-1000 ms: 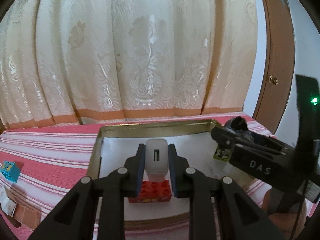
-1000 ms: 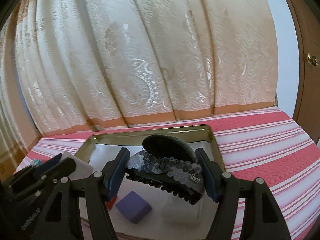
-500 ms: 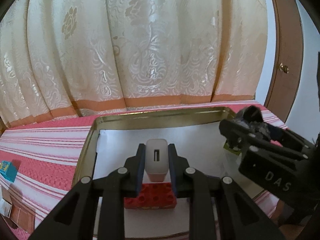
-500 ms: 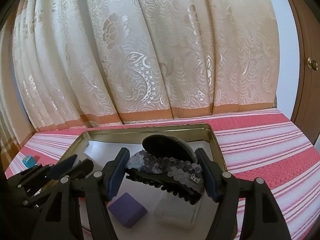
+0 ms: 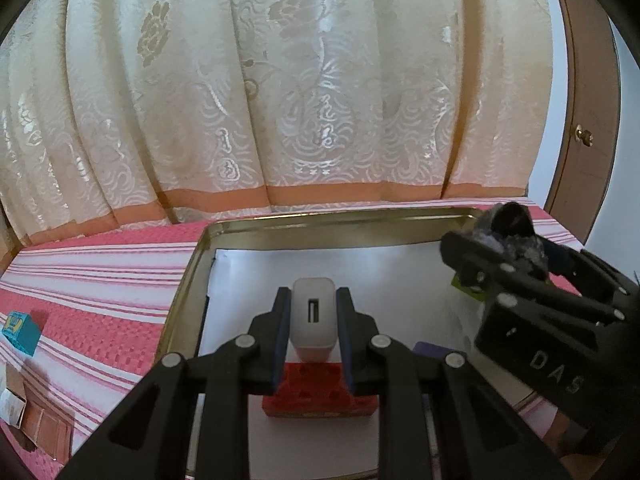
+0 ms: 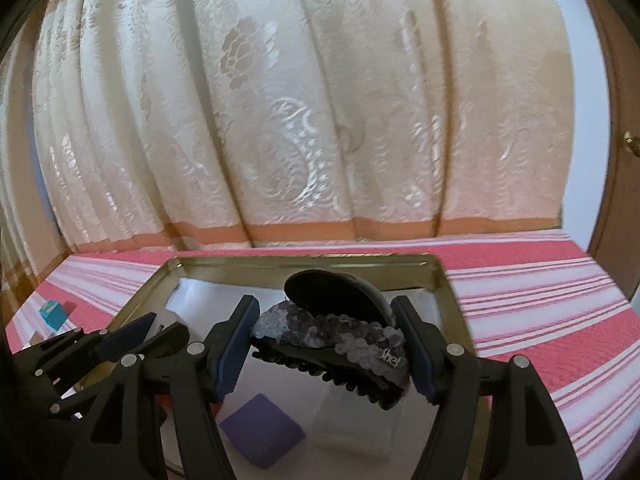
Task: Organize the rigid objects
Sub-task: 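Lower the charger into the tin and release while the right tool releases the hair clip, then withdraw both tools from the tin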
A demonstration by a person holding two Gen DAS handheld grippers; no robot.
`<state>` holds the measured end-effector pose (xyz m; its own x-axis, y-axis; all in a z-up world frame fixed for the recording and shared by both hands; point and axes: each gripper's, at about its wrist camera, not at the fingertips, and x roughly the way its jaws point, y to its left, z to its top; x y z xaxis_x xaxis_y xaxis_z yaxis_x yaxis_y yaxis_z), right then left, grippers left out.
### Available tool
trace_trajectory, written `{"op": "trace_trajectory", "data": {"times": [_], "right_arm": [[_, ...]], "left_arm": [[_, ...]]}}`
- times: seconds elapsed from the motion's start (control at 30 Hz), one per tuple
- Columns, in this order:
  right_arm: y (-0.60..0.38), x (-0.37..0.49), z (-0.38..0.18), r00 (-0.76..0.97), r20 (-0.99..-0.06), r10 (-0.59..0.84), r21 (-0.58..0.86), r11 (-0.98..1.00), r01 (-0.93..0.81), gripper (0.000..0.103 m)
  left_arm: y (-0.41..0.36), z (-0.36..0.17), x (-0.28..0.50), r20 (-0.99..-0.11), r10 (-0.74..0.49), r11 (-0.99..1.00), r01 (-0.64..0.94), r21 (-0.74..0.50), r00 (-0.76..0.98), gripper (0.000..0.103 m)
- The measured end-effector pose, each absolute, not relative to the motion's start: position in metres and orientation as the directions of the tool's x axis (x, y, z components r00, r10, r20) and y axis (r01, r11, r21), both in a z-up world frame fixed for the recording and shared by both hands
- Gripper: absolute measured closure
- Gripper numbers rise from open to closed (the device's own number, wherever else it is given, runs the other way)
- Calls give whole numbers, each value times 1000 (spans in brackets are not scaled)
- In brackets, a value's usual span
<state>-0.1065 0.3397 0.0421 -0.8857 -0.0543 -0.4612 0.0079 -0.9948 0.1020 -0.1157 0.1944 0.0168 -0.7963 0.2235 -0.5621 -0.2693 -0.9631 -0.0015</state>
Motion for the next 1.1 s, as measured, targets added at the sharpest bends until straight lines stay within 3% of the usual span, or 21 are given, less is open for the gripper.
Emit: {"op": "trace_trajectory", "data": {"times": [0.07,0.13,0.2,0.3,0.43,1.1], "right_arm": [[336,-107,42,-887,-458,-63,96,-995,22,28],[335,-110,38,-874,-474,-106,134,-990,48,11],[337,-113,34,-857,-493,-150,187,-980,64,11],[342,-107,36,-872,-468,-146,214,-976,48,11],[350,-98,42,-901,-422,-99,231,-973,-2,8],[365,-93,41,-902,-427,-64,278,-958,-64,8]], "left_arm": [[195,17,-115,-556,210,-965,-262,14,-804,81],[194,18,-113,-542,198,-967,-253,27,-817,74],[192,18,-111,-532,189,-971,-239,26,-825,31],[187,23,-104,-483,174,-976,-214,29,-858,1],[187,27,-97,-448,166,-976,-211,53,-879,0],[166,22,-95,-462,147,-985,-174,16,-874,0]]}}
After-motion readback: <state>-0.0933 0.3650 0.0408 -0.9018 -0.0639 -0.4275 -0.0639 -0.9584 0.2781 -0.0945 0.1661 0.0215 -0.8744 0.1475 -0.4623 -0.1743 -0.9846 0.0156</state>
